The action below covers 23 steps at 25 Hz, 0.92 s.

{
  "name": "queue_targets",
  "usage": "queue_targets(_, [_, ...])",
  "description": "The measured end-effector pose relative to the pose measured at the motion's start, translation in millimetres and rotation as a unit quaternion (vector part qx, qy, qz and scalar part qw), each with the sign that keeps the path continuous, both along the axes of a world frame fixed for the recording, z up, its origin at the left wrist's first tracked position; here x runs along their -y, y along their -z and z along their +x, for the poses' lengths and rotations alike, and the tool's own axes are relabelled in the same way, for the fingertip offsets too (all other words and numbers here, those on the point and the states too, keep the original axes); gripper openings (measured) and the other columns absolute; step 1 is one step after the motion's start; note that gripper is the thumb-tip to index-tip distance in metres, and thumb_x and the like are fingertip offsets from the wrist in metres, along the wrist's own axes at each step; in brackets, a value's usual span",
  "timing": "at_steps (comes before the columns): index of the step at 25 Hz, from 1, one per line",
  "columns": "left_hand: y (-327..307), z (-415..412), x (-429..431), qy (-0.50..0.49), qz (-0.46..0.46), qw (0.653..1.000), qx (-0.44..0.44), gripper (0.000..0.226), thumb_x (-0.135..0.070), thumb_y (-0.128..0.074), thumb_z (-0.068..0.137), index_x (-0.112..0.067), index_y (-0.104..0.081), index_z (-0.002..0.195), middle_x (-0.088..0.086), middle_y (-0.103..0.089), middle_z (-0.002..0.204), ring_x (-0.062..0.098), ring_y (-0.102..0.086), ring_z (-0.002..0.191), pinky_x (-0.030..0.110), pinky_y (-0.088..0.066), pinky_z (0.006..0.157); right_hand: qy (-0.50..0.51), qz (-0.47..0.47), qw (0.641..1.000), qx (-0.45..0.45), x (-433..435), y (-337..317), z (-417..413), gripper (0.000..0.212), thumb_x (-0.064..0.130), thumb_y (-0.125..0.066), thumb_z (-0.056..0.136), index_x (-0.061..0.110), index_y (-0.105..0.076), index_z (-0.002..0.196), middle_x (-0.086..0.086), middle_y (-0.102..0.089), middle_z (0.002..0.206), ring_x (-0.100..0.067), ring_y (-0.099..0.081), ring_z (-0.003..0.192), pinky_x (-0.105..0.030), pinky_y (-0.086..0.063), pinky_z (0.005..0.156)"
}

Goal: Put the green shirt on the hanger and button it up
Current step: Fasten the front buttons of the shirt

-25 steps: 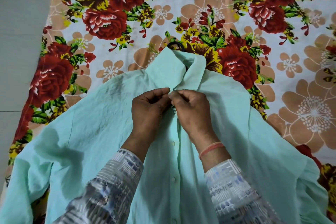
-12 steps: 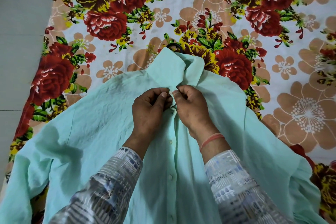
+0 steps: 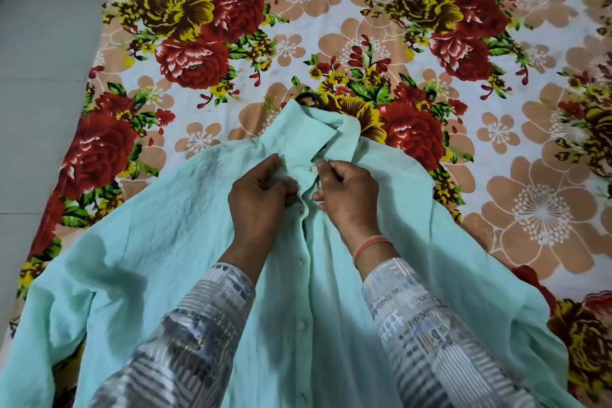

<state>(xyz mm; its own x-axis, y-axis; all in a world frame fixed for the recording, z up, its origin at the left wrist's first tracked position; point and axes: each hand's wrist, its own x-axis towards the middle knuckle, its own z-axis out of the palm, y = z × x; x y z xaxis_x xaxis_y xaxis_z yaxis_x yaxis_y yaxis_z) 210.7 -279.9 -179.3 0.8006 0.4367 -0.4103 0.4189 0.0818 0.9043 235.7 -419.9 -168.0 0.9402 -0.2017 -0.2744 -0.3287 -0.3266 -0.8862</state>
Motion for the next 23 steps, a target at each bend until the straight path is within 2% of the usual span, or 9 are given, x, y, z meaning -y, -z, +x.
queue_targets(3, [-5,2,-4,0.01,0.04,0.999,-0.021,0.06,-0.01,-0.071,0.089,-0.028,-0.066,0.146,-0.01,-0.076,0.134,0.024,-0.084,0.088,0.046,-0.068,0.086,-0.044,-0.093,0.994,0.047,6,0,-1,0.033,0.039,-0.058,0.103,0.018,-0.073,0.082,0.001,-0.071,0.06,-0.015,-0.075,0.059,-0.042,-0.063,0.07])
queue_targets(5, [-5,2,-6,0.035,0.069,0.996,-0.034,0.069,-0.023,-0.068,0.081,-0.043,-0.059,0.146,-0.022,-0.078,0.121,0.027,-0.083,0.088,0.05,-0.067,0.088,-0.038,-0.117,0.991,0.046,11,3,0,0.028,0.034,-0.054,0.106,0.023,-0.078,0.113,-0.002,-0.08,0.081,-0.016,-0.077,0.065,-0.034,-0.064,0.078])
queue_targets(6, [-6,1,-7,0.047,0.084,0.994,-0.041,0.073,-0.026,-0.065,0.078,-0.05,-0.054,0.146,-0.023,-0.079,0.11,0.028,-0.082,0.086,0.052,-0.067,0.087,-0.028,-0.119,0.992,0.027,12,2,2,0.035,0.036,-0.052,0.106,0.023,-0.073,0.13,-0.006,-0.083,0.094,-0.017,-0.079,0.07,-0.03,-0.063,0.084])
queue_targets(8, [-7,-1,-7,0.08,0.116,0.988,-0.057,0.078,-0.032,-0.062,0.078,-0.053,-0.047,0.151,-0.014,-0.081,0.103,0.028,-0.08,0.085,0.051,-0.066,0.087,-0.028,-0.133,0.991,0.004,10,2,3,0.057,0.052,-0.044,0.098,0.025,-0.062,0.145,-0.008,-0.082,0.108,-0.025,-0.081,0.088,-0.036,-0.062,0.095])
queue_targets(10, [-18,-2,-7,0.133,0.161,0.975,-0.069,0.078,-0.037,-0.063,0.083,-0.049,-0.043,0.158,-0.003,-0.082,0.109,0.029,-0.079,0.094,0.048,-0.064,0.093,-0.035,-0.145,0.989,-0.01,8,5,1,0.063,0.057,-0.046,0.093,0.026,-0.057,0.147,-0.011,-0.081,0.107,-0.032,-0.078,0.099,-0.043,-0.061,0.095])
queue_targets(13, [-28,0,-7,0.183,0.224,0.953,-0.09,0.082,-0.038,-0.067,0.093,-0.044,-0.03,0.166,0.009,-0.079,0.122,0.035,-0.075,0.104,0.044,-0.06,0.095,-0.008,-0.12,0.993,-0.02,9,1,-4,0.05,0.044,-0.062,0.094,0.021,-0.057,0.138,-0.014,-0.08,0.102,-0.033,-0.076,0.101,-0.045,-0.061,0.093])
queue_targets(17, [-35,1,-9,0.197,0.212,0.95,-0.118,0.099,-0.051,-0.06,0.078,-0.049,-0.016,0.167,0.009,-0.076,0.132,0.037,-0.077,0.106,0.048,-0.062,0.095,0.03,-0.082,0.996,-0.014,13,-10,-14,0.043,0.033,-0.066,0.099,0.018,-0.056,0.138,-0.002,-0.077,0.085,-0.025,-0.073,0.094,-0.031,-0.054,0.089])
queue_targets(19, [-42,-15,-3,0.205,0.216,0.951,-0.082,0.096,-0.054,-0.062,0.079,-0.051,-0.021,0.166,0.007,-0.074,0.139,0.033,-0.077,0.109,0.047,-0.062,0.097,0.011,-0.076,0.997,0.019,9,-24,-40,0.04,0.027,-0.067,0.102,0.019,-0.058,0.141,0.005,-0.072,0.084,-0.016,-0.067,0.087,-0.023,-0.046,0.082])
queue_targets(23, [-73,-62,44,0.202,0.185,0.961,0.025,0.062,-0.04,-0.065,0.091,-0.045,-0.056,0.152,0.006,-0.08,0.084,0.02,-0.074,0.066,0.042,-0.063,0.08,0.005,-0.065,0.992,0.109,14,-49,-95,0.035,0.025,-0.062,0.105,0.024,-0.062,0.14,-0.001,-0.076,0.113,-0.011,-0.072,0.105,-0.02,-0.056,0.092])
